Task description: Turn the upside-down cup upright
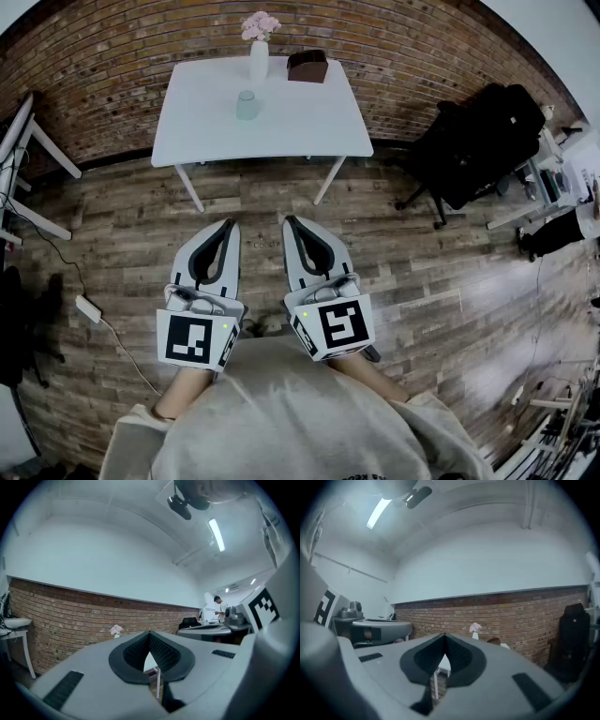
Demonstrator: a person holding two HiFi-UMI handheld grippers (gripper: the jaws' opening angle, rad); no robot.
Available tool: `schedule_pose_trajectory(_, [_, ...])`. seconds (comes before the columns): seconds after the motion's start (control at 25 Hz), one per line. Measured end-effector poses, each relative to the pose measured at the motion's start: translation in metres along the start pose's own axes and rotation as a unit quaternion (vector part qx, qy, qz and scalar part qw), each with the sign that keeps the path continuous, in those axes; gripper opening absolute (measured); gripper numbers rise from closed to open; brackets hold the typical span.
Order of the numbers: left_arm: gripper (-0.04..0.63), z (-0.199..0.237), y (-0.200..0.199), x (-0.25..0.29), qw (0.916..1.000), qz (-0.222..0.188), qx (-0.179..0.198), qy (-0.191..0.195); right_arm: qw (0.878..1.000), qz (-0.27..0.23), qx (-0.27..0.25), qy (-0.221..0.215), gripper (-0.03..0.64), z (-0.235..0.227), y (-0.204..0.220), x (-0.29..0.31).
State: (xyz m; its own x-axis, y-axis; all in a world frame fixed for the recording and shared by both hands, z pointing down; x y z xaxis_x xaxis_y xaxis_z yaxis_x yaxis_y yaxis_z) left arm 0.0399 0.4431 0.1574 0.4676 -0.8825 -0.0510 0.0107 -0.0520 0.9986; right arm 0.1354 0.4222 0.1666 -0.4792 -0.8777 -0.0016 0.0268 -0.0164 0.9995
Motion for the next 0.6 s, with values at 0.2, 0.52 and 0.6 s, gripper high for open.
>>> schedule_pose_trajectory(0.2, [0.005,-0.001,0.004,0.003,1.0000,0.004,0.002,-0.001,1.000,0.001,-0.002,-0.001,0.005,-0.003,0.003,0.002])
schedule_pose_trajectory(0.52, [0.005,-0.004,0.009,0.019,0.9999,0.013,0.000,-0.004,1.000,0.009,0.004,-0.010,0.006,-0.018,0.009,0.010])
schedule_pose_trajectory(0.6, [0.005,-0.005,0.010,0.023,0.9999,0.016,0.001,-0.006,1.000,0.009,0.008,-0.015,0.006,-0.022,0.010,0.011])
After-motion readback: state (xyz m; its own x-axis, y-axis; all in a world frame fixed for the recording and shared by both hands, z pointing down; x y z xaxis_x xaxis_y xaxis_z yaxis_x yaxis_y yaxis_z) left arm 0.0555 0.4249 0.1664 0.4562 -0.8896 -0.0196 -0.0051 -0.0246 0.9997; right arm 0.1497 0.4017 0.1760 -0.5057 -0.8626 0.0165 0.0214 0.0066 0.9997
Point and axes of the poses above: the fingertips, and each gripper's own axes: x forward along the fingers, z to its left, y out of its underside, the point moved 2 cm from there along -x, backward along the fingers, and after that the axes turned 8 degrees about y, right-handed, at the moved point
